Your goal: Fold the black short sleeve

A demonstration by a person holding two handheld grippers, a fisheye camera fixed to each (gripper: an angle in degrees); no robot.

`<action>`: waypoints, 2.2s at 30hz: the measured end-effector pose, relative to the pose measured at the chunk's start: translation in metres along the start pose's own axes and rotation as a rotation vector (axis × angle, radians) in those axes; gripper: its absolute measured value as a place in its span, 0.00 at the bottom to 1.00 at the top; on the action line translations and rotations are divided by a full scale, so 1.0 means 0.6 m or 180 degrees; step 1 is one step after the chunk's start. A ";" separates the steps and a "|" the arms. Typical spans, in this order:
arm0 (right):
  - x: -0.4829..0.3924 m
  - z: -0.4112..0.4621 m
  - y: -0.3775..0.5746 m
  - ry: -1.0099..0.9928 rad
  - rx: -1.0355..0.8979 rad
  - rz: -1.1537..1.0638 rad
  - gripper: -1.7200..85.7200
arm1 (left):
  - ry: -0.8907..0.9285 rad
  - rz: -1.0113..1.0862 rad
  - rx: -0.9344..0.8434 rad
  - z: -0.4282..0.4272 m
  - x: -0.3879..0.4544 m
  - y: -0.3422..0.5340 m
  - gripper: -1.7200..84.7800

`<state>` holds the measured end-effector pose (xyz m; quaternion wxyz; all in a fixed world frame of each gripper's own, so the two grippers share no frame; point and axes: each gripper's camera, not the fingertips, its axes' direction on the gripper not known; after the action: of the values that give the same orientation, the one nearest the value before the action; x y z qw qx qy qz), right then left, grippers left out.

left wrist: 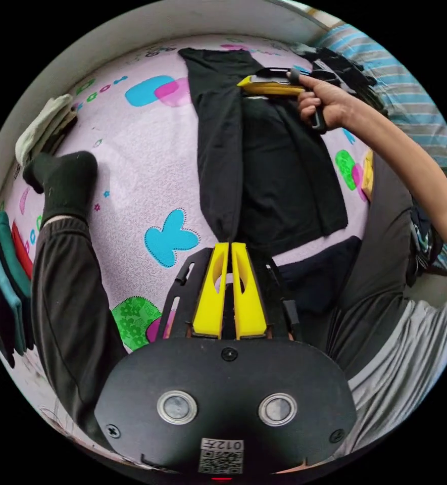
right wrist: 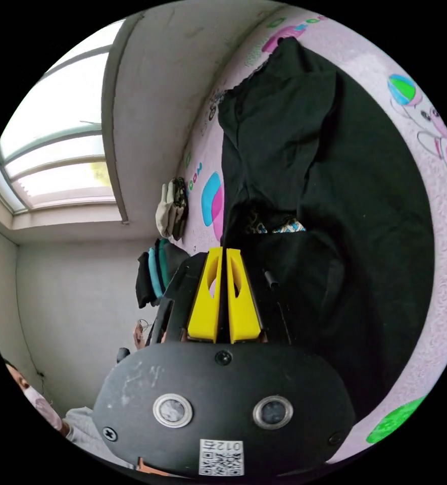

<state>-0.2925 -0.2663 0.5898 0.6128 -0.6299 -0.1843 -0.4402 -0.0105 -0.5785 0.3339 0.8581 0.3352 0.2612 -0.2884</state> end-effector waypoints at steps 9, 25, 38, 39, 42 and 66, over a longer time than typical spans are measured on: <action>0.000 -0.011 0.006 0.0356 -0.0175 -0.0208 0.02 | 0.0362 0.0248 -0.0047 0.048 0.076 -0.027 0.03; -0.027 0.014 0.132 0.0944 0.0100 -0.0658 0.08 | 0.0895 0.0672 0.0417 0.136 0.160 0.012 0.03; -0.098 0.136 0.408 0.2859 0.0811 -0.1293 0.15 | -0.0506 -0.0258 0.1488 0.194 0.189 -0.056 0.03; -0.093 0.140 0.412 0.2836 0.0780 -0.1256 0.15 | -0.0564 -0.0315 0.1534 0.199 0.202 -0.052 0.03; -0.096 0.142 0.436 0.2715 0.0875 -0.1425 0.16 | -0.0615 -0.0329 0.1510 0.218 0.230 -0.045 0.03; -0.191 0.055 0.408 0.2525 0.0963 -0.1747 0.13 | -0.0479 -0.0402 0.1520 0.185 0.329 -0.042 0.02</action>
<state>-0.1548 -0.2445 0.3557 0.5818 -0.2467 -0.1578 -0.7588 0.1383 -0.7376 0.2674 0.7520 0.4888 0.1415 -0.4190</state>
